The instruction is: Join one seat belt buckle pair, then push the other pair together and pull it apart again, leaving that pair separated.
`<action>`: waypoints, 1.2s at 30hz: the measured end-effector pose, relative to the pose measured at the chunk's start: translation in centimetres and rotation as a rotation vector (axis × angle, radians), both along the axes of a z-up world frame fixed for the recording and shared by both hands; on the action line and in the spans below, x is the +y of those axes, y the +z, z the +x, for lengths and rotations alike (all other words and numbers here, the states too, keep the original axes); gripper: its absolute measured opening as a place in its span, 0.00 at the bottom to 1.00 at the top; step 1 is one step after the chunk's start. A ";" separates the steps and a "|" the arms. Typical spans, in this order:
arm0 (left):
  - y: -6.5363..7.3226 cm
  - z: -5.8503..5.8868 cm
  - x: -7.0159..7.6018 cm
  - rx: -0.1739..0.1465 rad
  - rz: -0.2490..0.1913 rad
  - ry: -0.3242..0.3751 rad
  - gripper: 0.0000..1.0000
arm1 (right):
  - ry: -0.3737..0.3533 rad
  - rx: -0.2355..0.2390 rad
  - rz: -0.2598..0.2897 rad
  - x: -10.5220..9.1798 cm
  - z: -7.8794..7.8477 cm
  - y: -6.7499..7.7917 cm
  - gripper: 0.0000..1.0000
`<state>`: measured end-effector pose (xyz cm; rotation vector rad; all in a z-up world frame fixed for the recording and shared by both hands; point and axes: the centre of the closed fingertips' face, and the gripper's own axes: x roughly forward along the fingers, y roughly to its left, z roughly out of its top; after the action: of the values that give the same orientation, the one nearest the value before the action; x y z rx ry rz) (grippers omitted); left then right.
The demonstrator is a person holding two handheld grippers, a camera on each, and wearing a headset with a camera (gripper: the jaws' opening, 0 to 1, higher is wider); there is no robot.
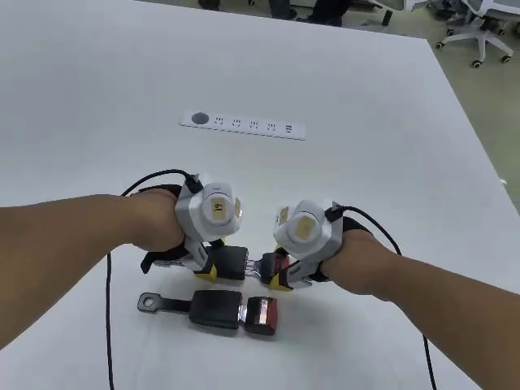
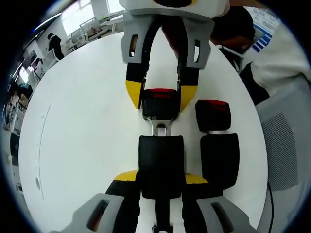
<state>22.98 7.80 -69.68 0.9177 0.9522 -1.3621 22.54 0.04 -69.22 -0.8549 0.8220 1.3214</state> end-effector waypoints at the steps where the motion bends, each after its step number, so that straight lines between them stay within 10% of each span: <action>1: 0.0 0.0 0.0 -0.001 0.001 0.002 0.32 | 0.001 -0.002 -0.001 -0.1 0.0 0.0 0.32; 27: 0.1 -0.4 -0.2 0.000 0.025 0.005 0.33 | -0.044 0.027 -0.108 -12.0 -0.4 -0.6 0.33; 36: 0.1 -0.5 -0.3 0.000 0.026 0.010 0.33 | -0.040 0.051 -0.120 -13.3 -1.0 0.0 0.33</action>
<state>22.53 7.52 -69.58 0.9313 0.9757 -1.3440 21.52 -13.29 -69.23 -0.8974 0.9611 1.2730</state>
